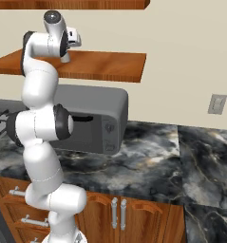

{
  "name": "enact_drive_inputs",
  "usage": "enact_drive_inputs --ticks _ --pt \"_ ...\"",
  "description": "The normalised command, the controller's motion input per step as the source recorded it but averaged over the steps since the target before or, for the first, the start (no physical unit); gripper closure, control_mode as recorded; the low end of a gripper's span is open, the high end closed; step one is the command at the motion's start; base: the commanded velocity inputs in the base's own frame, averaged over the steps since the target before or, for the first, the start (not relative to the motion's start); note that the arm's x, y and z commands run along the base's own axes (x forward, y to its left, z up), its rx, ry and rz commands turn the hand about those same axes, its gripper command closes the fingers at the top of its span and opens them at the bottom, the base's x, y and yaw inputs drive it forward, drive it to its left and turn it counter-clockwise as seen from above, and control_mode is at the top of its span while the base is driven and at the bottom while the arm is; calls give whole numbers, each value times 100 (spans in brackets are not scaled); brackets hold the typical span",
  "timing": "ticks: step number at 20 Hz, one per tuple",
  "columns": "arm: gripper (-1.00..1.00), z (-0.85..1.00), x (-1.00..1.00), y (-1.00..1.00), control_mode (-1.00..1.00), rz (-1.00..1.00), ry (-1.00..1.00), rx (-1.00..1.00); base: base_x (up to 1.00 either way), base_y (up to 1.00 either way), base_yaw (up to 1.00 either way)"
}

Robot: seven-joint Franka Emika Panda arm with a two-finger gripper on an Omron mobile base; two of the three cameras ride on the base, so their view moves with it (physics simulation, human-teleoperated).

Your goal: Retrieve the shaker from the cabinet and place it next the steak on a plate on the dining table.

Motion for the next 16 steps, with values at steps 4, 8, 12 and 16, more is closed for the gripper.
enact_drive_inputs --ticks 4,8,12,16 --pt "100 0 -23 0 -100 3 -1 0 0 0 0" --pt "100 1 -89 0 -100 8 -11 0 0 0 0" --pt "100 4 -100 -8 -100 11 -11 0 0 0 0" --pt "100 0 -100 -48 -100 11 -5 0 0 0 0"
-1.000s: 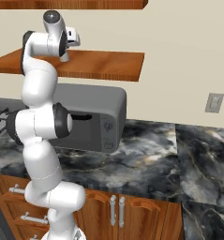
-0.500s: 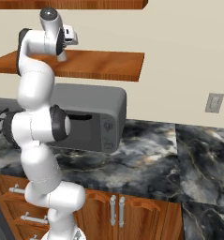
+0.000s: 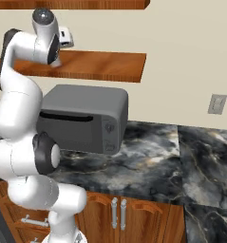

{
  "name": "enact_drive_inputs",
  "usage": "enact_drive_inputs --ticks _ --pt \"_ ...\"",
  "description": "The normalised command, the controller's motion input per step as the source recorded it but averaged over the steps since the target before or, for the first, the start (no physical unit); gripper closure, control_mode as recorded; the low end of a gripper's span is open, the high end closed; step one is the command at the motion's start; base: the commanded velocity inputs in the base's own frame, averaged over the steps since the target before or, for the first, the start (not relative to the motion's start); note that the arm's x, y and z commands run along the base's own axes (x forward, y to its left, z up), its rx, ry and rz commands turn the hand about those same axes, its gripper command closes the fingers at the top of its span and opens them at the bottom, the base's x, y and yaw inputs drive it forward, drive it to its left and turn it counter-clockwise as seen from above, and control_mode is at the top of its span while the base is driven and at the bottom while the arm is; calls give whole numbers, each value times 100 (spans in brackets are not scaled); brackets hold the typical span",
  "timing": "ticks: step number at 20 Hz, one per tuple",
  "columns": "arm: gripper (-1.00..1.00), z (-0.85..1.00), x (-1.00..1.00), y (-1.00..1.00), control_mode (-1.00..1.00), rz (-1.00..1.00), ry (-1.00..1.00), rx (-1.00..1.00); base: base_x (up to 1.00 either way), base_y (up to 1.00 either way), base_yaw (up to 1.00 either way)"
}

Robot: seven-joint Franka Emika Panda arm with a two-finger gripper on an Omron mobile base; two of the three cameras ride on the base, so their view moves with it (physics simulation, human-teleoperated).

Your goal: Retrieve the shaker from the cabinet and place it next the steak on a plate on the dining table.

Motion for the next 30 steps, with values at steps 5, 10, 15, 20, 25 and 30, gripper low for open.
enact_drive_inputs --ticks 5,10,15,20,25,30 --pt "100 -2 -95 -47 -100 8 -1 0 0 0 0" --pt "100 0 -74 -40 -100 15 -5 0 0 0 0" --pt "100 0 -55 -25 -100 20 -11 0 0 0 0" --pt "100 -7 -57 -13 -100 6 0 -3 0 0 0" --pt "100 -11 -47 0 -100 1 4 -6 0 0 0" --pt "100 -24 -37 0 -100 0 5 -9 0 0 0"
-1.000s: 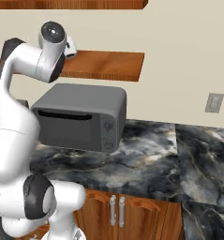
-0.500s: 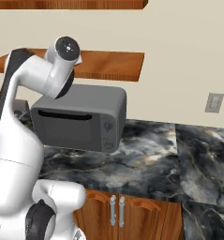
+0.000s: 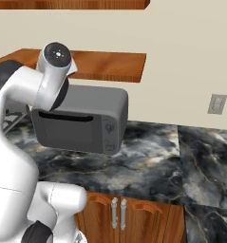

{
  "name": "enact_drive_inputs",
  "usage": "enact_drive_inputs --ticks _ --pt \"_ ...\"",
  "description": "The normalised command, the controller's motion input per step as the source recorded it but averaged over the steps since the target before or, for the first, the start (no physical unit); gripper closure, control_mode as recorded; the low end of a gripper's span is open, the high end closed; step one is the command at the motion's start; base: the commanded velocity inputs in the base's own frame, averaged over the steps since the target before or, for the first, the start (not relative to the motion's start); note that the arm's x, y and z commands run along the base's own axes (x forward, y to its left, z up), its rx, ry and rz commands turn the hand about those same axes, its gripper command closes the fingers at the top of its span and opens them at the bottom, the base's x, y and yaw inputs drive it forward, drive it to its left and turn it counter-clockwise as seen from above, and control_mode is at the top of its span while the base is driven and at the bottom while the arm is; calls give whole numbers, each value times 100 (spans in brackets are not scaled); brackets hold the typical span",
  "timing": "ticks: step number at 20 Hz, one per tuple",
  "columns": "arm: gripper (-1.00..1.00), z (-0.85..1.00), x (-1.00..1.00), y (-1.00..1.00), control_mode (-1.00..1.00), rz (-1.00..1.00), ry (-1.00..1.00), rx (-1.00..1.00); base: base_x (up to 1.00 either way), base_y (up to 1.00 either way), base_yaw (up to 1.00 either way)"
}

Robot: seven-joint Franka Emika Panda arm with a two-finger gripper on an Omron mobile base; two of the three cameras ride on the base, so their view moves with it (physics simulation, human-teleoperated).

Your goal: Retrieve the shaker from the cabinet and place it next the steak on a plate on the dining table.

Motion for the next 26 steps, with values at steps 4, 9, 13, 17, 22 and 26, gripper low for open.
enact_drive_inputs --ticks 4,9,13,17,22,26 --pt "100 -23 -40 0 -100 0 0 -7 0 0 0" --pt "100 -22 -38 -1 -100 0 0 -6 0 0 0" --pt "100 -12 -4 0 -100 0 0 -2 0 0 0" --pt "100 0 0 0 100 0 0 0 2 0 0" --pt "100 0 0 0 100 0 0 0 -83 -5 4" --pt "100 0 0 0 100 0 0 0 -90 0 10"
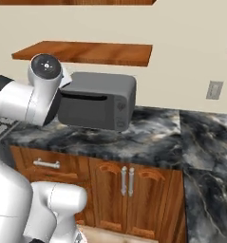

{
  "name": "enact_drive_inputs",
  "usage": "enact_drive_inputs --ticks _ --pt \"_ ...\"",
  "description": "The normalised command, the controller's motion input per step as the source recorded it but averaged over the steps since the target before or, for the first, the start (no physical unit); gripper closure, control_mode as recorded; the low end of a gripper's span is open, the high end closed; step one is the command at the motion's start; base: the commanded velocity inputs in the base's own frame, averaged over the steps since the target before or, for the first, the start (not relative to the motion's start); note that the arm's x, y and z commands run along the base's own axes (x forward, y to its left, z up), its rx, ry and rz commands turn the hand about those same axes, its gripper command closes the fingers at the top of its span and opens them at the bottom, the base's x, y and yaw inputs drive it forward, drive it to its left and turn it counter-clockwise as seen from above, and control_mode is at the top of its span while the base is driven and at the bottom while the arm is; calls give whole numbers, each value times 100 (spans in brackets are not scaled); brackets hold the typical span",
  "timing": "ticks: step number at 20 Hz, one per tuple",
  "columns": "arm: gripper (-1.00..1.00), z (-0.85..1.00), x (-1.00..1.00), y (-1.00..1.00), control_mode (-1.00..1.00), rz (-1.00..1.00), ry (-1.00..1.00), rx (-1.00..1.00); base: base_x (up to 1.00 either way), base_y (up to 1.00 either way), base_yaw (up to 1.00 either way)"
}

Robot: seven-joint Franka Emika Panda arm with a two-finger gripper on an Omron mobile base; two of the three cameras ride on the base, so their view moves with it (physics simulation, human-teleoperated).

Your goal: Retrieve the shaker from the cabinet and place it next the steak on a plate on the dining table.

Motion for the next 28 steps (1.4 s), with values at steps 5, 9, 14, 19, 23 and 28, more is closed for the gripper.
enact_drive_inputs --ticks 5,9,14,19,23,28 --pt "100 0 0 0 100 0 0 0 -69 0 17" --pt "100 0 0 0 100 0 0 0 -41 0 25" --pt "100 0 0 0 100 0 0 0 -36 1 27" --pt "100 0 0 0 100 0 0 0 -18 13 32" --pt "100 0 0 0 100 0 0 0 -2 22 40" --pt "100 0 0 0 100 0 0 0 0 35 46"
